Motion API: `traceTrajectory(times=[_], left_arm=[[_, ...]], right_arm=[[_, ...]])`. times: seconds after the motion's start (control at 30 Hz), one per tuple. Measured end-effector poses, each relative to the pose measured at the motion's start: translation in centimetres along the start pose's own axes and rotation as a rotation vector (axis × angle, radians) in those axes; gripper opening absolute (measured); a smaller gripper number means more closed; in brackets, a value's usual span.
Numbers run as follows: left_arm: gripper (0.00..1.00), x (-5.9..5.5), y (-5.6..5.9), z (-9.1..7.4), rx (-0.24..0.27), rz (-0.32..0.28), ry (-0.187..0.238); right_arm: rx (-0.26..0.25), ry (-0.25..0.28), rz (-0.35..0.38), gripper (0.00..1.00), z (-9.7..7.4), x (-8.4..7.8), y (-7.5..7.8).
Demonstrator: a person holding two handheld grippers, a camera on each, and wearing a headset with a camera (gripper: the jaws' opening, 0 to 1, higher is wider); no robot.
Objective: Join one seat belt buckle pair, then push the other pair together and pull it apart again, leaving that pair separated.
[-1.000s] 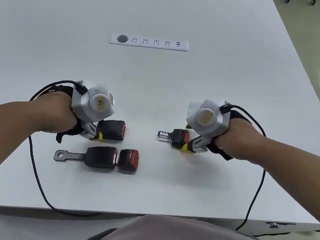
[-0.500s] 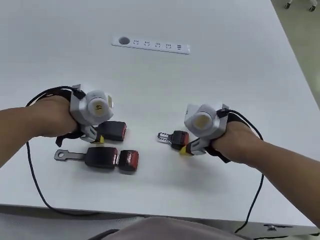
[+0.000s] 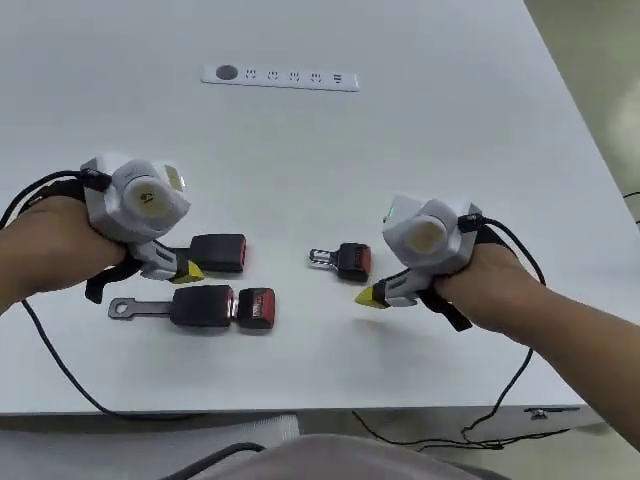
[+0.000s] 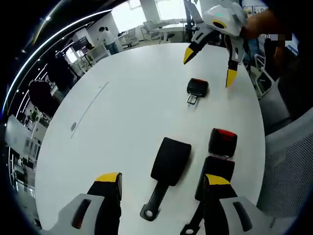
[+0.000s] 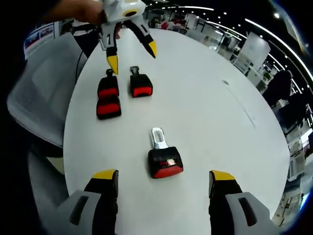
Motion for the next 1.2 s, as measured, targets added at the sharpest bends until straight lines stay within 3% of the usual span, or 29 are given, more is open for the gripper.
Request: traceTrajectory(times=[0.13, 0.27, 0.43, 0.53, 0.73, 0.83, 0.9, 1.07, 1.13, 1.2], left_arm=[[0.74, -1.6, 0.9, -1.1, 0.008, -0.023, -0.007], [0.86, -3.7, 1.5, -2.1, 0.015, -0.059, -0.019], [0.90, -5.2, 3.1, -3.4, -0.019, -0.165, 0.017], [0.94, -5.5, 3.9, -4.0, -0.025, -0.204, 0.036], [1.00, -7.2, 5.3, -5.5, -0.038, -0.288, 0.071], [1.00, -7.9, 4.6, -6.0, 0.017, -0.328, 0.100], [1.00, -7.7, 4.1, -6.5, 0.063, -0.363, 0.133], [1.00, -8.3, 4.0, -7.0, 0.090, -0.343, 0.131], [1.00, -8.1, 4.6, -7.2, 0.095, -0.341, 0.127], [1.00, -7.9, 4.2, -7.5, 0.110, -0.338, 0.137]], right_arm=[[0.004, 0.020, 0.037, 0.80, -1.0, 0.1, -2.0], [0.010, 0.069, 0.112, 0.84, -1.8, 0.7, -3.4], [0.038, 0.166, 0.183, 0.88, -2.8, 2.9, -4.9], [0.035, 0.206, 0.206, 0.92, -2.7, 3.2, -5.2], [0.008, 0.231, 0.241, 0.97, -3.3, 3.4, -5.3], [0.008, 0.243, 0.233, 0.99, -3.4, 3.4, -5.6], [0.007, 0.248, 0.242, 0.99, -3.5, 3.4, -5.6], [-0.013, 0.274, 0.262, 0.99, -3.8, 3.7, -5.4], [-0.028, 0.273, 0.266, 0.99, -3.8, 3.6, -5.1], [-0.040, 0.274, 0.280, 0.99, -4.0, 3.5, -4.8]])
Point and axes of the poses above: the centre of the closed fingertips' face, and the gripper's own axes: z roughly forward along the fingers, y roughly to its right, x roughly out of its top, the point moved 1 cm from there along -z, roughly backward along the fingers, and after that the axes turned 10 degrees about -z, right-handed, at the moved point
